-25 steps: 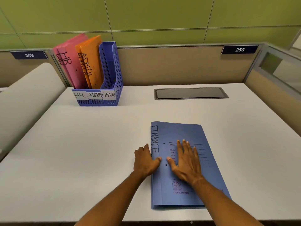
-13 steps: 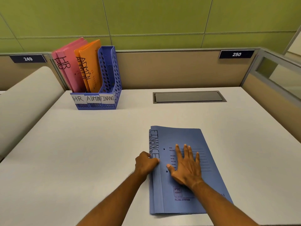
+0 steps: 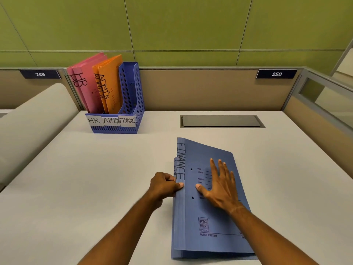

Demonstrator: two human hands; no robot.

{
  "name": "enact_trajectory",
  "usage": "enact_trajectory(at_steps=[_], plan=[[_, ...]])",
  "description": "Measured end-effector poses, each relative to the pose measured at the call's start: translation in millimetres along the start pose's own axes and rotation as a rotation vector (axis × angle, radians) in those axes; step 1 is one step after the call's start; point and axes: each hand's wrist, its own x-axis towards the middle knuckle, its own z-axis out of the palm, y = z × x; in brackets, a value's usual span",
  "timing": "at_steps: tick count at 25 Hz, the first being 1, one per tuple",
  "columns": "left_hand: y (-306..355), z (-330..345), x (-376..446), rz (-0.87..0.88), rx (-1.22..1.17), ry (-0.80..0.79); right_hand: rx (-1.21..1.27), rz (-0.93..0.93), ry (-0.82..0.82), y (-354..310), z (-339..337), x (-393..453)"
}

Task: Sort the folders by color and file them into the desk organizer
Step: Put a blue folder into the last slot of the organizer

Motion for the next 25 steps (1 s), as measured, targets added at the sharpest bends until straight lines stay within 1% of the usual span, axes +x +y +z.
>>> enact_trajectory(at_steps=[7, 10, 15, 20, 25], plan=[[42.1, -38.5, -7.5, 0.163, -0.015, 0.043, 0.061, -0.131, 0.197, -33.2, -47.5, 39.6], [51.8, -62.6, -5.8, 0.197, -0.043, 0.083, 0.072, -0.169, 0.254, -54.2, -63.9, 56.9], [60.2, -115.6, 5.8, 0.255, -0.089, 0.099, 0.095, -0.219, 0.345, -96.6, -91.6, 92.3], [66.1, -182.3, 22.9, 0.331, -0.124, 0.19, 0.097, -0.247, 0.491, -158.9, -118.1, 141.1], [68.5, -245.6, 39.2, 0.385, -0.108, 0.236, 0.066, -0.343, 0.57, -229.8, -133.0, 180.9]])
